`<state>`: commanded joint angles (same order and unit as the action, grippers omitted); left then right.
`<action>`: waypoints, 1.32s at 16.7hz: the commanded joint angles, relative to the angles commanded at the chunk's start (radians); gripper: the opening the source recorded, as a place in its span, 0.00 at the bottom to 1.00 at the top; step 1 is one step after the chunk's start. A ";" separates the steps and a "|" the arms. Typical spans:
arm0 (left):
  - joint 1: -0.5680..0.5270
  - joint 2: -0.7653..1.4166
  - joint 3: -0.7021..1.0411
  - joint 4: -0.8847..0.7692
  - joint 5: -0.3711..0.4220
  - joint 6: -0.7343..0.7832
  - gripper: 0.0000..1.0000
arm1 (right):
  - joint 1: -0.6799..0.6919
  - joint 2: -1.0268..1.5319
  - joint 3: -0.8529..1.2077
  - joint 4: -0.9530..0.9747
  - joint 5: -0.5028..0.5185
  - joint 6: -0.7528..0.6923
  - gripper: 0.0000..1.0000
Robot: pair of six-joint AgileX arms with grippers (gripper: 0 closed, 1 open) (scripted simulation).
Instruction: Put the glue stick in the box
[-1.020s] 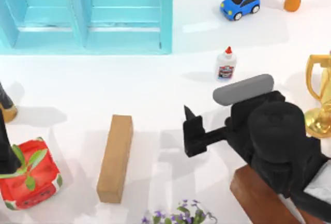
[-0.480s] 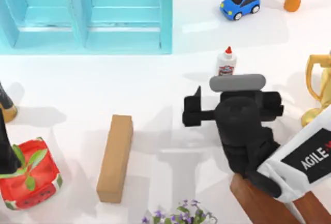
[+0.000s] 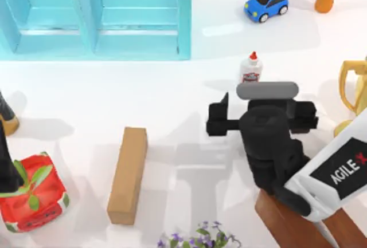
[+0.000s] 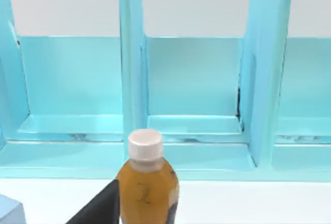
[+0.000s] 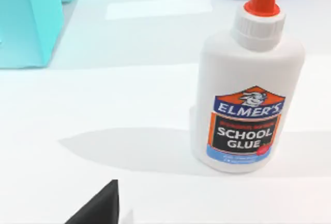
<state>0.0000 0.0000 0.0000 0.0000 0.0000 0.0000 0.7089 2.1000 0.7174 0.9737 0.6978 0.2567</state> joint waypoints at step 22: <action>0.000 0.000 0.000 0.000 0.000 0.000 1.00 | -0.164 0.268 0.360 -0.044 -0.143 -0.074 1.00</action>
<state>0.0000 0.0000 0.0000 0.0000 0.0000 0.0000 0.5447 2.3684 1.0770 0.9300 0.5552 0.1826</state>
